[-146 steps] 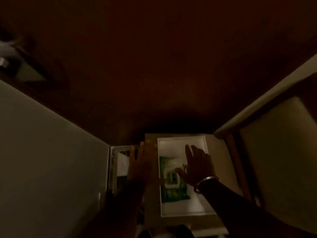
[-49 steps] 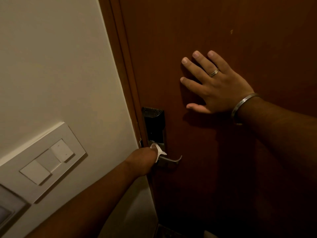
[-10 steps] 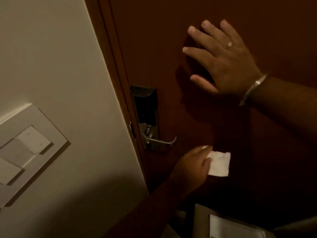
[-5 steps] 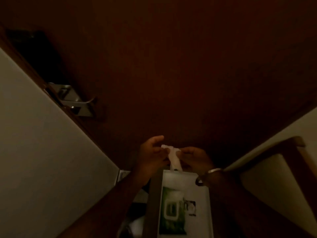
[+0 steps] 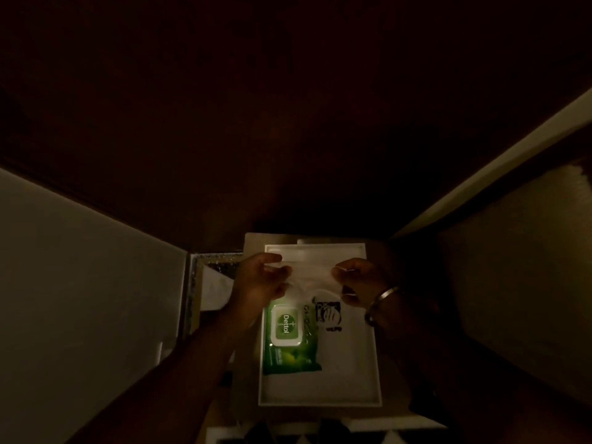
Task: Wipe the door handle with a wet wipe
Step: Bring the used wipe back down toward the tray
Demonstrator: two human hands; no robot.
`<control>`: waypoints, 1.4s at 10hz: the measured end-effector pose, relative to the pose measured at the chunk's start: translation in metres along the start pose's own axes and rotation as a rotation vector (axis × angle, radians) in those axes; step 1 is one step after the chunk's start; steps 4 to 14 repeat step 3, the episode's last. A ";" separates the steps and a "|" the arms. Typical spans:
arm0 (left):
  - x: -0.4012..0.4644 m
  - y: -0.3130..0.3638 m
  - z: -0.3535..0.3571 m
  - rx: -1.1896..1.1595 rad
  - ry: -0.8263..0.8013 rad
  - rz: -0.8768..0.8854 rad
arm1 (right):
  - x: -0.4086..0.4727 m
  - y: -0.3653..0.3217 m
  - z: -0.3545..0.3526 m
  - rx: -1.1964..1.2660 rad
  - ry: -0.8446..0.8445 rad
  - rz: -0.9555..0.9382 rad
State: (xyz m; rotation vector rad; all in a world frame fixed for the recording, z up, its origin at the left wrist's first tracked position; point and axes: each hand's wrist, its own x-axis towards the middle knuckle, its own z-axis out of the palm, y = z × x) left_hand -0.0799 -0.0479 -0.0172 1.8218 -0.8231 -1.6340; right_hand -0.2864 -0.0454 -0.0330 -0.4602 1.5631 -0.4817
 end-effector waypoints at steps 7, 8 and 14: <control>0.078 -0.067 0.023 0.505 -0.021 0.028 | 0.068 0.053 -0.010 -0.610 0.330 -0.095; 0.078 -0.067 0.023 0.505 -0.021 0.028 | 0.068 0.053 -0.010 -0.610 0.330 -0.095; 0.078 -0.067 0.023 0.505 -0.021 0.028 | 0.068 0.053 -0.010 -0.610 0.330 -0.095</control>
